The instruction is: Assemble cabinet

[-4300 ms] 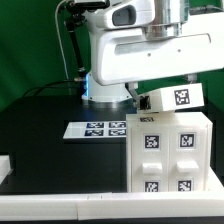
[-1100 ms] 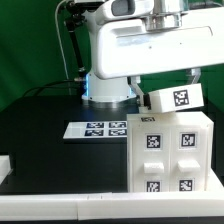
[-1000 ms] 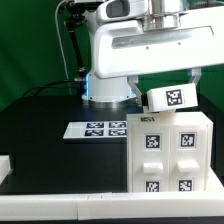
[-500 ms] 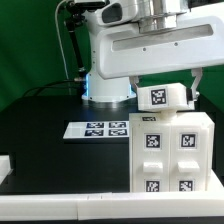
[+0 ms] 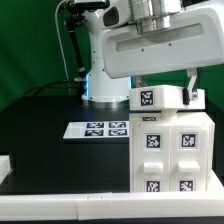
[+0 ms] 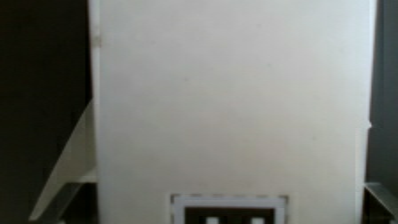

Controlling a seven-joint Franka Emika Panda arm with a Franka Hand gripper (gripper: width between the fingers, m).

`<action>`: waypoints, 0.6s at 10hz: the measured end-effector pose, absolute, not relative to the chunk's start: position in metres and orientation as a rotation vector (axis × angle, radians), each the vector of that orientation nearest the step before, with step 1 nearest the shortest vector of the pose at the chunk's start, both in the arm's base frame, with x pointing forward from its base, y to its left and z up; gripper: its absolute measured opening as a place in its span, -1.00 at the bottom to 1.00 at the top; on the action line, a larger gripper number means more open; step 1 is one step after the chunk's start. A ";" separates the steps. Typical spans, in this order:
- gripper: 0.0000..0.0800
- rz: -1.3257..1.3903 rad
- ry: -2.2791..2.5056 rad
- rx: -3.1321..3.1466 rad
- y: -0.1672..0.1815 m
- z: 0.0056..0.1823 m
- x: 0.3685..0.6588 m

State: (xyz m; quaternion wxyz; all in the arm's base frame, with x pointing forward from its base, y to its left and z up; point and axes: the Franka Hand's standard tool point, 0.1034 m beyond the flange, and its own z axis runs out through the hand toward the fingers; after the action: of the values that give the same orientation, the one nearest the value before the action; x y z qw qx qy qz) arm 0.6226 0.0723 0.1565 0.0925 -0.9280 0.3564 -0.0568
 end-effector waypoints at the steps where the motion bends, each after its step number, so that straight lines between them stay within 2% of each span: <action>1: 0.39 -0.165 1.092 -2.741 0.073 0.156 0.623; 6: 0.39 -0.099 1.722 -2.245 0.069 0.155 0.622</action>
Offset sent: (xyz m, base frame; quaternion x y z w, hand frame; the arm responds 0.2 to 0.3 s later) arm -0.0146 -0.0160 -0.0082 0.0344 -0.0029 0.2670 0.9631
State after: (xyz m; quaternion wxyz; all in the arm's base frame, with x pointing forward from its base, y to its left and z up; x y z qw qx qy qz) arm 0.6217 0.0694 0.1552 0.1547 -0.7834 0.6009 -0.0347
